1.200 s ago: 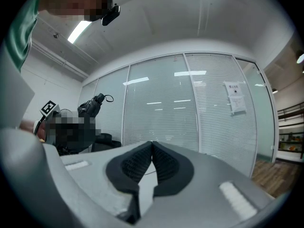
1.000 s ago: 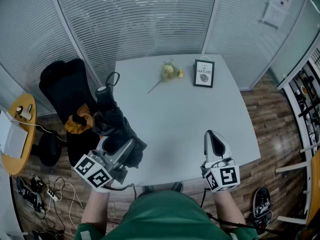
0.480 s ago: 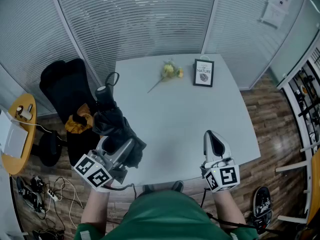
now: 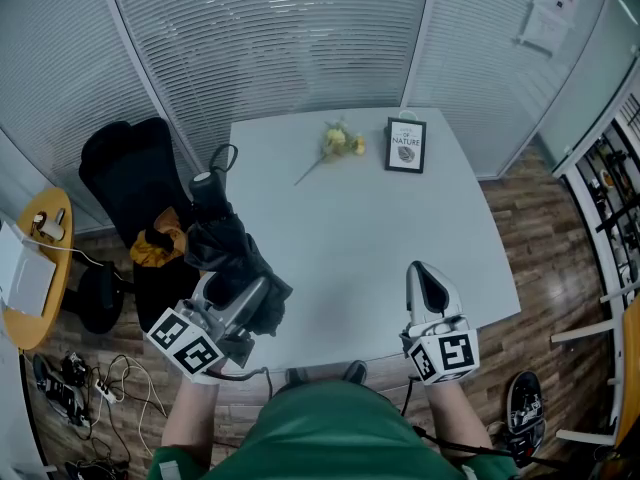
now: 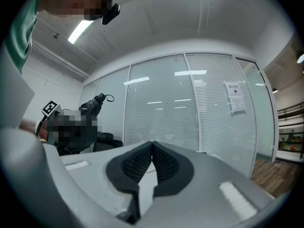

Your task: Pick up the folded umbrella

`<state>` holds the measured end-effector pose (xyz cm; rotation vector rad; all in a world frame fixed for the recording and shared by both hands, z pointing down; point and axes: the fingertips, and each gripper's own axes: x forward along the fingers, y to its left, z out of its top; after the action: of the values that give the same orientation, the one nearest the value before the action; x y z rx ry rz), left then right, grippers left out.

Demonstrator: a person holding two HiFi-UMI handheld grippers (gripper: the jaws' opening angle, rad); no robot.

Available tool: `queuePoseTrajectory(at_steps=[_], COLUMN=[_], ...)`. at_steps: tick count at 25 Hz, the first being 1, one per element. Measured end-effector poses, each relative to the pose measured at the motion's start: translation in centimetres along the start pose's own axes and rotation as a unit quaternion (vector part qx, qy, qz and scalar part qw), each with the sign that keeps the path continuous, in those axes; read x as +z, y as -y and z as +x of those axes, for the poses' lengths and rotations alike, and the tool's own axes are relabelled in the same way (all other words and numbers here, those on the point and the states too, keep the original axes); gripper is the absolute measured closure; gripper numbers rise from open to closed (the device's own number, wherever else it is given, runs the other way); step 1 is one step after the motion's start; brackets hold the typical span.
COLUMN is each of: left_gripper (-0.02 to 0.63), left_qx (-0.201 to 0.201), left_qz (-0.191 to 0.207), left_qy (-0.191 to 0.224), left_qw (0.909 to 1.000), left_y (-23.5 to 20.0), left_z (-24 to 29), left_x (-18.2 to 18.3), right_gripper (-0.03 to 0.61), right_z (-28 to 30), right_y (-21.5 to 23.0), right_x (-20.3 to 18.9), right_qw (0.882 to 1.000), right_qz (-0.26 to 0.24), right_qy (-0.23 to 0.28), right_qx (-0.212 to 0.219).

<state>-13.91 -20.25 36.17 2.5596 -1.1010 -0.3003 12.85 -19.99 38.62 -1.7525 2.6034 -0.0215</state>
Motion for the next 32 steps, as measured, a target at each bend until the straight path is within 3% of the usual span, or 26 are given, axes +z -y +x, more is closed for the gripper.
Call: queuePoseTrajectory(at_steps=[18,32], left_gripper=[0.33,0.33], left_qx=[0.005,0.003], left_qz=[0.003,0.004], left_qy=[-0.003,-0.004], left_qw=[1.0,1.0], left_y=[0.37,0.15], left_z=[-0.04,0.06], left_x=[-0.07,-0.28], right_gripper=[0.574,0.575], right_z=[0.02,0.02], right_y=[-0.32,-0.01], right_x=[0.23,0.1], right_qw=[1.0,1.0], right_qz=[0.004,0.006], right_qy=[0.003,0.004], right_qx=[0.021,0.015])
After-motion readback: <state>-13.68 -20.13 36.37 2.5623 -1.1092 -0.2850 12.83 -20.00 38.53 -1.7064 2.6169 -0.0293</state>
